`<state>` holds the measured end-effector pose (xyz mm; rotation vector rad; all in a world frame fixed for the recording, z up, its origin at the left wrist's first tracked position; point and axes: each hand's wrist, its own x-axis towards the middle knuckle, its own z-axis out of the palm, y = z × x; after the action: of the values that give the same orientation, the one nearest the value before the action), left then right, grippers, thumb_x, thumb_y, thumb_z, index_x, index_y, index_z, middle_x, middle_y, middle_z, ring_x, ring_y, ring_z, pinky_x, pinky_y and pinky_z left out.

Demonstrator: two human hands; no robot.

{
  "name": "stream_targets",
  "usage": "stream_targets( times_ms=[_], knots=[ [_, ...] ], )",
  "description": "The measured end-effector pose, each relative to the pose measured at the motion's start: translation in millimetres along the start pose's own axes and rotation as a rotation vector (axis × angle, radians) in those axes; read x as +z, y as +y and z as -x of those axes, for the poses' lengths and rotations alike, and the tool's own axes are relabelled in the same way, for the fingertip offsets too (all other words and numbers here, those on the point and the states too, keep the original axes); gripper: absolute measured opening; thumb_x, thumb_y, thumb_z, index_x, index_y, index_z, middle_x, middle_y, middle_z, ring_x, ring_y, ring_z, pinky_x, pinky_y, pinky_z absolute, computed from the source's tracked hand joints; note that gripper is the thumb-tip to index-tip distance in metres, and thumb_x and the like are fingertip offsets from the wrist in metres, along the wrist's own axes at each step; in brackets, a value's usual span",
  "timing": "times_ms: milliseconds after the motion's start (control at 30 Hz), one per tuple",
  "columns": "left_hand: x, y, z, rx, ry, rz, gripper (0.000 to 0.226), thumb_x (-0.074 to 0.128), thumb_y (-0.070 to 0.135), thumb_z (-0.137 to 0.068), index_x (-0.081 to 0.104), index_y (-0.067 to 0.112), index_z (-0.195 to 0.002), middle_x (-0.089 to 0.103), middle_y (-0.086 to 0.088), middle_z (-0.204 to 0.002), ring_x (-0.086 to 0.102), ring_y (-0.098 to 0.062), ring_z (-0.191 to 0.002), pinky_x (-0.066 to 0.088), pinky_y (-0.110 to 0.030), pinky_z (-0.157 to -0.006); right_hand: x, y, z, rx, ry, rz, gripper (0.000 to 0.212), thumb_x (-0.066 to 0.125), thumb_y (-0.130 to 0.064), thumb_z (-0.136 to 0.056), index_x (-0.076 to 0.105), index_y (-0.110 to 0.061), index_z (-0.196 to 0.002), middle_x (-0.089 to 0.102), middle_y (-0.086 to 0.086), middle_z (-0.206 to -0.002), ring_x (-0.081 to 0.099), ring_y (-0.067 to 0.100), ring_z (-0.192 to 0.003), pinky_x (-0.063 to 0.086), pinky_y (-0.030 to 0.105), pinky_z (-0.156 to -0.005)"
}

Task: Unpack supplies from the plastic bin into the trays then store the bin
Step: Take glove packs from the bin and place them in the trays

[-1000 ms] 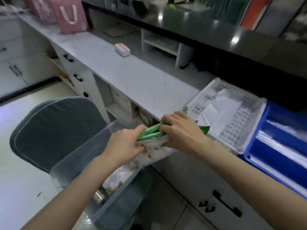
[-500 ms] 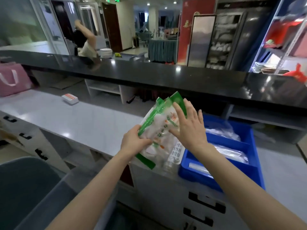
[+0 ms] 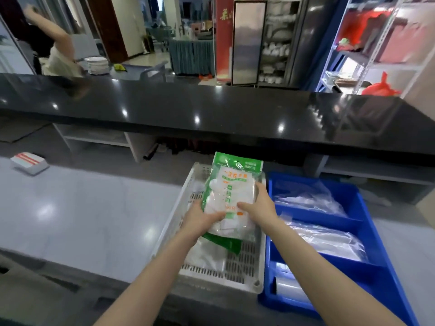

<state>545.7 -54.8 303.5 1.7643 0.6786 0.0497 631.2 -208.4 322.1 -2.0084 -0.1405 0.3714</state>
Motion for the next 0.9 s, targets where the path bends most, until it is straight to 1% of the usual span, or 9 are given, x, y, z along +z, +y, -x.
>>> stream_targets(
  times_ms=[100,200,267,367,467,600,733,833,900],
  knots=[
    [-4,-4,-17,0.068,-0.01,-0.235,0.051,0.082,0.033,-0.065,0.05,0.029,-0.106,0.064,0.009,-0.104,0.064,-0.011,-0.088,0.056,-0.033,-0.074,12,2,-16,0.028,-0.023,0.081,0.079,0.073,-0.008,-0.079,0.027,-0.022,-0.142,0.058,0.007,-0.128,0.064,0.022,-0.099,0.054,0.024,-0.06],
    [-7,-8,-34,0.235,0.069,-0.476,0.059,0.076,0.036,-0.069,0.049,0.022,-0.12,0.054,0.003,-0.121,0.054,-0.017,-0.106,0.046,-0.03,-0.083,26,5,-25,0.069,0.005,0.189,0.066,0.069,-0.009,-0.082,0.031,-0.02,-0.136,0.061,0.008,-0.118,0.066,0.023,-0.086,0.059,0.034,-0.062],
    [-6,-8,-42,0.267,0.036,-0.503,0.055,0.07,0.036,-0.076,0.051,0.018,-0.124,0.05,-0.002,-0.131,0.051,-0.02,-0.113,0.044,-0.032,-0.091,35,8,-27,0.075,0.041,0.253,0.06,0.066,-0.012,-0.083,0.033,-0.016,-0.134,0.057,0.011,-0.12,0.063,0.024,-0.089,0.057,0.034,-0.065],
    [0,-11,-49,0.253,-0.002,-0.475,0.065,0.067,0.031,-0.08,0.043,0.015,-0.138,0.044,-0.005,-0.14,0.047,-0.021,-0.123,0.04,-0.036,-0.104,43,12,-25,0.107,0.022,0.267,0.066,0.064,-0.022,-0.088,0.026,-0.016,-0.141,0.057,0.009,-0.12,0.061,0.02,-0.084,0.047,0.025,-0.054],
    [2,-15,-50,0.251,0.034,-0.394,0.065,0.069,0.03,-0.079,0.043,0.018,-0.137,0.041,-0.002,-0.142,0.045,-0.019,-0.124,0.041,-0.038,-0.106,46,15,-18,0.107,0.023,0.216,0.061,0.063,-0.026,-0.089,0.03,-0.019,-0.139,0.061,0.002,-0.115,0.06,0.013,-0.08,0.048,0.023,-0.057],
    [-1,-17,-54,0.175,0.04,-0.236,0.063,0.076,0.028,-0.073,0.048,0.024,-0.13,0.052,-0.003,-0.131,0.057,-0.018,-0.107,0.052,-0.038,-0.089,51,12,-8,-0.022,0.104,0.194,0.059,0.067,-0.024,-0.085,0.037,-0.025,-0.137,0.059,0.001,-0.124,0.061,0.019,-0.101,0.055,0.037,-0.081],
    [-11,-17,-56,0.16,0.026,-0.122,0.056,0.078,0.026,-0.071,0.053,0.033,-0.121,0.059,0.007,-0.115,0.057,0.003,-0.082,0.048,-0.018,-0.059,54,6,1,-0.105,0.135,0.069,0.073,0.072,-0.018,-0.08,0.035,-0.031,-0.141,0.047,-0.006,-0.139,0.047,0.014,-0.124,0.046,0.038,-0.101],
    [-15,-15,-52,0.212,-0.008,-0.144,0.055,0.076,0.028,-0.073,0.051,0.039,-0.121,0.052,0.018,-0.113,0.052,0.011,-0.081,0.043,-0.007,-0.048,53,2,4,-0.068,0.081,-0.065,0.082,0.075,-0.014,-0.075,0.032,-0.035,-0.142,0.041,-0.008,-0.144,0.043,0.015,-0.128,0.048,0.041,-0.099],
    [-15,-12,-47,0.231,-0.059,-0.131,0.053,0.073,0.027,-0.076,0.049,0.041,-0.121,0.048,0.021,-0.115,0.05,0.013,-0.084,0.043,-0.003,-0.049,49,-1,4,-0.034,0.047,-0.153,0.087,0.076,-0.009,-0.073,0.031,-0.035,-0.142,0.042,-0.007,-0.143,0.045,0.015,-0.124,0.055,0.035,-0.088]
  ],
)
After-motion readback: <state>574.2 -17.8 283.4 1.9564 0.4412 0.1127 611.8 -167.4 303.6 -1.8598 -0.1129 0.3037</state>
